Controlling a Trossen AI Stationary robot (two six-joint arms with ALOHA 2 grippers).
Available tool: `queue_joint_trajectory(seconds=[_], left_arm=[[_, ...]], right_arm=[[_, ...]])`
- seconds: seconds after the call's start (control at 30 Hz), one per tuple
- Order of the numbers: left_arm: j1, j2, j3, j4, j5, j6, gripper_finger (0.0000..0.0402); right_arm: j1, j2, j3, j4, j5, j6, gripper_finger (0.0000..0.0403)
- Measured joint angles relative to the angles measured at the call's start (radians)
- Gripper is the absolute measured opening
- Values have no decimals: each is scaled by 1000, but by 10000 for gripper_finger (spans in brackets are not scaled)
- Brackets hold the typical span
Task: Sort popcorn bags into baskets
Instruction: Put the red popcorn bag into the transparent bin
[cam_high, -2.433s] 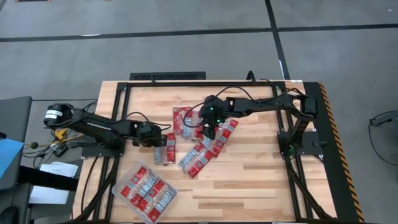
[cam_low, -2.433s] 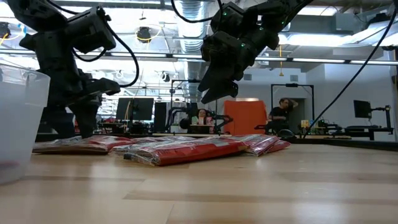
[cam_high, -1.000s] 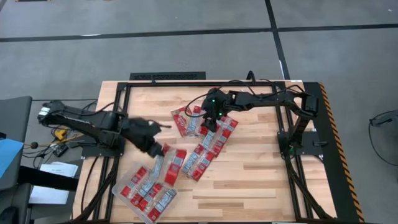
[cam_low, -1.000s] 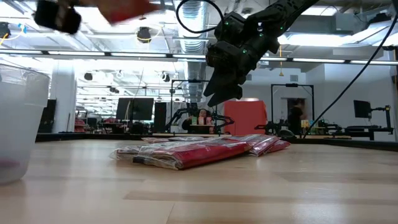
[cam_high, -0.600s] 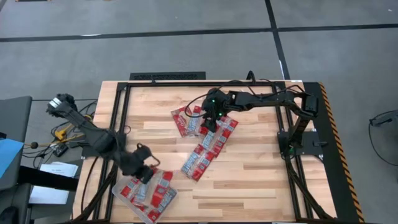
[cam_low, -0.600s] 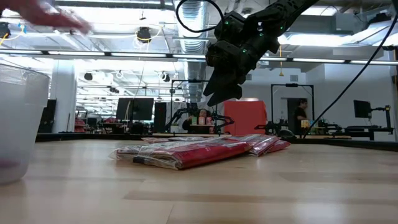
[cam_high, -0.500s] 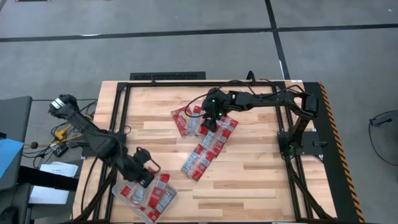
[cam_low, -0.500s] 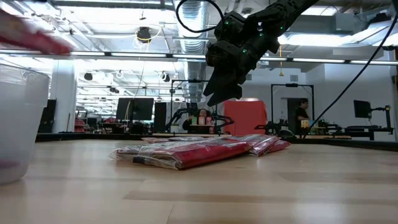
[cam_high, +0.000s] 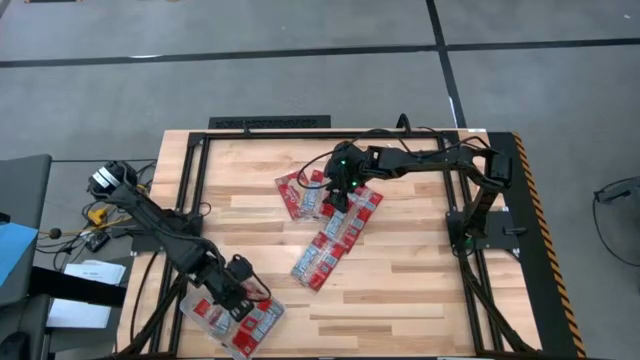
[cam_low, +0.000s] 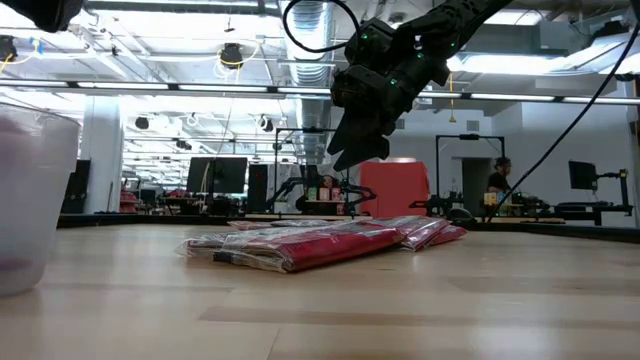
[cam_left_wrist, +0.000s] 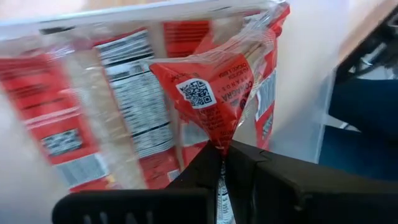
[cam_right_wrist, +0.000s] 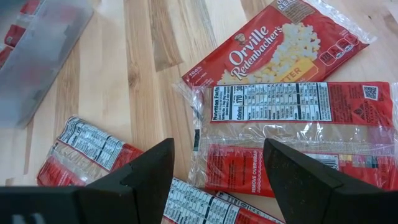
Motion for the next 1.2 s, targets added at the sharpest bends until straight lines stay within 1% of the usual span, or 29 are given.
queue_joint_trajectory(seconds=[0.3, 0.47, 0.53, 0.63, 0.73, 0.8, 0.9, 1.0, 1.2], left_arm=[[6, 6, 0, 30, -24, 43, 0], [10, 28, 0, 83, -22, 74, 0], [16, 46, 0, 104, -11, 81, 0], [19, 69, 0, 120, 31, 94, 0], [29, 84, 0, 132, 39, 104, 0], [31, 83, 0, 135, 36, 113, 0], [37, 83, 0, 133, -7, 114, 3], [37, 83, 0, 141, -14, 120, 22], [37, 83, 0, 165, 9, 121, 99]], right_arm=[[0, 0, 0, 0, 0, -10, 270], [0, 0, 0, 0, 0, -13, 270], [0, 0, 0, 0, 0, -13, 270], [0, 0, 0, 0, 0, -15, 270], [0, 0, 0, 1, 0, -16, 270], [0, 0, 0, 0, 0, -16, 270], [0, 0, 0, 1, 0, -20, 270], [0, 0, 0, 0, 0, -23, 270], [0, 0, 0, 0, 0, -23, 270]])
